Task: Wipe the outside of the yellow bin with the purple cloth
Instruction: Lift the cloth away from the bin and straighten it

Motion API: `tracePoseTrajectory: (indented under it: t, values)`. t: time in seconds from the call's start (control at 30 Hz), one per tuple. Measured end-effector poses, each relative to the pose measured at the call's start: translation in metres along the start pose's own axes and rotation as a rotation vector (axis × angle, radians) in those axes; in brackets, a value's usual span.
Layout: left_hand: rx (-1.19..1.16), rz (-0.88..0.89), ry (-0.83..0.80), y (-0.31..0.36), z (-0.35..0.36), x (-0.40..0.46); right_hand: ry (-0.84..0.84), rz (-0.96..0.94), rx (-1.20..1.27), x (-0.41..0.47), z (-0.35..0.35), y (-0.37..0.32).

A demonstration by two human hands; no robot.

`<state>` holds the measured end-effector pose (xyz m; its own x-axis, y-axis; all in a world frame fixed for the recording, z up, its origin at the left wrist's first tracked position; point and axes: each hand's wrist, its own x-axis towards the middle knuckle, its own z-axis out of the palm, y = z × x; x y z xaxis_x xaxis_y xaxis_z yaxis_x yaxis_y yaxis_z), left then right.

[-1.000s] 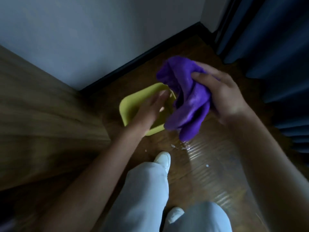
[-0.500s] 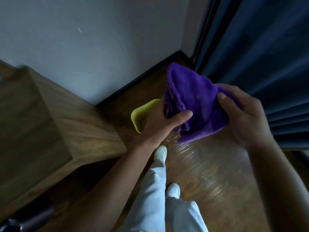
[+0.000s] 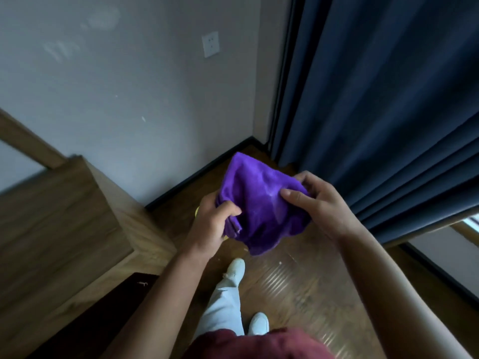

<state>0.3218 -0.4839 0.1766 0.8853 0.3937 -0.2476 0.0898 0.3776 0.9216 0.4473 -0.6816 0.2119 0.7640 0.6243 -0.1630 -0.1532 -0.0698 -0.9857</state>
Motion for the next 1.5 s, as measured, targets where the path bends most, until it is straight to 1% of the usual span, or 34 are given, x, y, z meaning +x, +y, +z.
tracePoseTrajectory:
  t: [0.07, 0.17, 0.23, 0.3, 0.43, 0.5, 0.6, 0.67, 0.7, 0.77, 0.83, 0.93, 1.03, 1.1, 1.2, 1.3, 1.4, 1.5]
  values:
    - [0.047, 0.031, -0.006, 0.005, -0.014, -0.014, 0.020, -0.104, -0.058, -0.010, 0.009, -0.017]
    - [0.127, 0.086, -0.062, 0.014, -0.038, -0.032, -0.019, -0.222, -0.158, -0.018, 0.031, -0.043]
    - [0.084, 0.103, -0.134, 0.023, -0.053, -0.043, -0.075, -0.262, -0.213, -0.019, 0.051, -0.059]
    - [0.018, 0.113, -0.184, 0.034, -0.068, -0.054, -0.163, -0.256, -0.228, -0.018, 0.072, -0.070]
    - [-0.120, 0.101, -0.045, 0.055, -0.106, -0.076, -0.356, -0.187, -0.220, -0.014, 0.122, -0.072]
    - [-0.226, 0.048, -0.029, 0.058, -0.139, -0.090, -0.408, -0.157, -0.231, -0.013, 0.153, -0.062]
    - [-0.303, -0.019, -0.024, 0.061, -0.193, -0.118, -0.403, -0.111, -0.202, -0.012, 0.204, -0.040]
    - [-0.207, -0.044, -0.007, 0.058, -0.228, -0.140, -0.414, -0.084, -0.208, -0.011, 0.240, -0.024]
    - [-0.155, -0.059, 0.023, 0.057, -0.245, -0.152, -0.424, -0.073, -0.224, -0.011, 0.260, -0.015]
    - [-0.144, -0.117, 0.133, 0.056, -0.277, -0.170, -0.446, -0.047, -0.272, -0.010, 0.297, 0.004]
    - [-0.188, -0.155, 0.215, 0.052, -0.307, -0.184, -0.463, -0.025, -0.321, -0.008, 0.330, 0.025]
    - [-0.316, -0.175, 0.290, 0.048, -0.347, -0.198, -0.490, 0.053, -0.341, 0.000, 0.369, 0.052]
    - [-0.382, -0.189, 0.336, 0.042, -0.374, -0.204, -0.552, 0.179, -0.409, 0.014, 0.395, 0.074]
    - [-0.434, -0.160, 0.375, 0.038, -0.388, -0.203, -0.567, 0.225, -0.447, 0.024, 0.410, 0.088]
    - [-0.455, -0.136, 0.418, 0.036, -0.405, -0.193, -0.519, 0.219, -0.442, 0.044, 0.426, 0.103]
    - [-0.474, -0.159, 0.460, 0.032, -0.422, -0.179, -0.478, 0.223, -0.466, 0.073, 0.434, 0.111]
    - [-0.384, -0.246, 0.515, 0.026, -0.441, -0.160, -0.468, 0.248, -0.492, 0.104, 0.440, 0.124]
    - [-0.300, -0.322, 0.637, 0.015, -0.457, -0.135, -0.483, 0.270, -0.541, 0.134, 0.451, 0.142]
